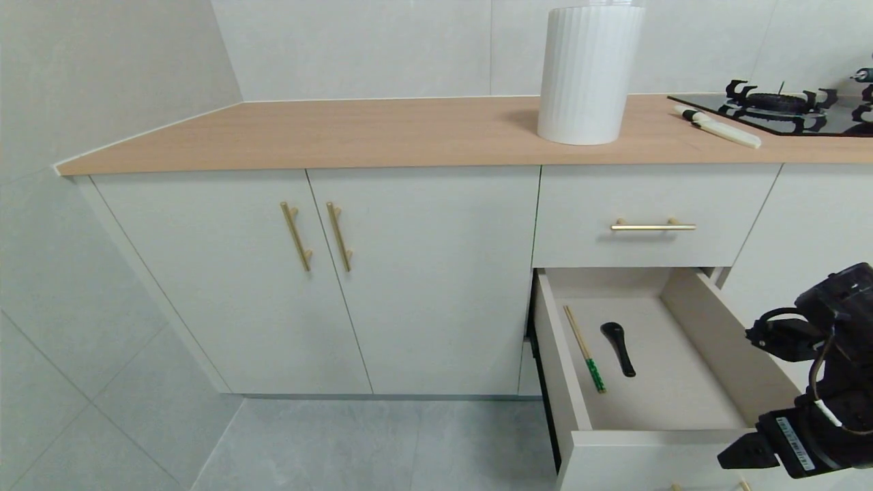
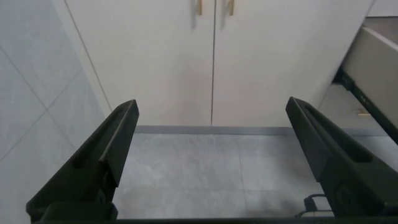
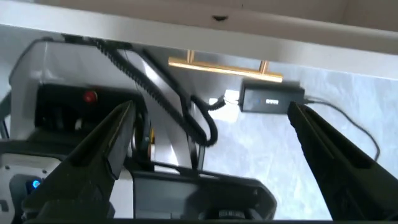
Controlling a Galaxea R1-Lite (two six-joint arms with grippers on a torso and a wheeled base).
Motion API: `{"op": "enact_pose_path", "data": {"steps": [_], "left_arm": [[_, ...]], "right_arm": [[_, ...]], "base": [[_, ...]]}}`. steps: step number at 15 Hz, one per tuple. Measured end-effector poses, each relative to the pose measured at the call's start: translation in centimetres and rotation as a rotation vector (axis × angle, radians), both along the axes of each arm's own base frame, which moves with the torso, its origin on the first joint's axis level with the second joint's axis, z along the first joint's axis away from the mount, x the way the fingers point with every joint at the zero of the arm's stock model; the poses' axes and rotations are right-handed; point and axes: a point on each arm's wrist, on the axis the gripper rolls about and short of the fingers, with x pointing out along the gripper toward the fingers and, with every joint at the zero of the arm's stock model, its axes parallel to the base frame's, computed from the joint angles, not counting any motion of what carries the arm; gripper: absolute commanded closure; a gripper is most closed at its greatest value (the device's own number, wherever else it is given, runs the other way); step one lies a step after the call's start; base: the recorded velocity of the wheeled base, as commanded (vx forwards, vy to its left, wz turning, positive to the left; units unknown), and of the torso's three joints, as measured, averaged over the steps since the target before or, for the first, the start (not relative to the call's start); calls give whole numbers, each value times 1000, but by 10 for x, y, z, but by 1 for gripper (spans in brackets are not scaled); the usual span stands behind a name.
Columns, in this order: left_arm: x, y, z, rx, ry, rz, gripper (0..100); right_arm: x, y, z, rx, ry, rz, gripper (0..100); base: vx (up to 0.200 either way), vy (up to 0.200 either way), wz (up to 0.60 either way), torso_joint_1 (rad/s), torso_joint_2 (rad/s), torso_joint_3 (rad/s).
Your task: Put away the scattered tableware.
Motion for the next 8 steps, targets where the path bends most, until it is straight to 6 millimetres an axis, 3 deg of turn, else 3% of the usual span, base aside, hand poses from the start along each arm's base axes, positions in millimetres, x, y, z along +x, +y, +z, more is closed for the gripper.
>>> {"op": "enact_pose_path", "data": {"steps": [8], "left_arm": [[0,0,0,0,0,0,0]], "right_arm": [[30,14,-39,-48,177,-33,0]], "base": [[0,0,0,0,0,0]]}}
